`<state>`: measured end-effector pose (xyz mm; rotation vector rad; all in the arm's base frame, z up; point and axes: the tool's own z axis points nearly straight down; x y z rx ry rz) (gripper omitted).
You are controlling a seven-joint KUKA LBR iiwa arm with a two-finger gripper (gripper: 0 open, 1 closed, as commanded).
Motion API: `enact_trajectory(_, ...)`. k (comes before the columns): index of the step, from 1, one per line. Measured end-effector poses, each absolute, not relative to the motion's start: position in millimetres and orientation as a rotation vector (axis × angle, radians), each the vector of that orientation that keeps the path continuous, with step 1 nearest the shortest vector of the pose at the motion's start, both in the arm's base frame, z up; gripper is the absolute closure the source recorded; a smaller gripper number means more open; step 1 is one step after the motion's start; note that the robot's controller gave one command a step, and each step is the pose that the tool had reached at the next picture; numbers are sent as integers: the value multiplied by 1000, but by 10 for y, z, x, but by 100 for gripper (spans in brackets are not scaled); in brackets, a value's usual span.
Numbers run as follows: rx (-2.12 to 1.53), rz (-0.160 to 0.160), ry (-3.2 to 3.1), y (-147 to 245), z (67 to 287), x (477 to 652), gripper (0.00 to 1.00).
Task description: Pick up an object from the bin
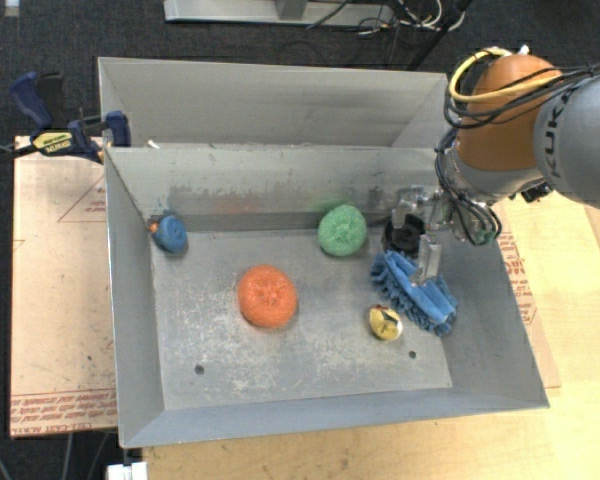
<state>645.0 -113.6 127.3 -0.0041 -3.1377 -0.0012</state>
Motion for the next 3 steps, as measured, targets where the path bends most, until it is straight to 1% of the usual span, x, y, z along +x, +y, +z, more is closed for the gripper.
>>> enact_trajectory(1,-2,0,-3143,-1133,1322,6462,0)
enact_trajectory(2,144,3,-3147,-1168,1168,6468,0)
enact_trajectory(3,686,2,-3070,-1246,751,6575,100)
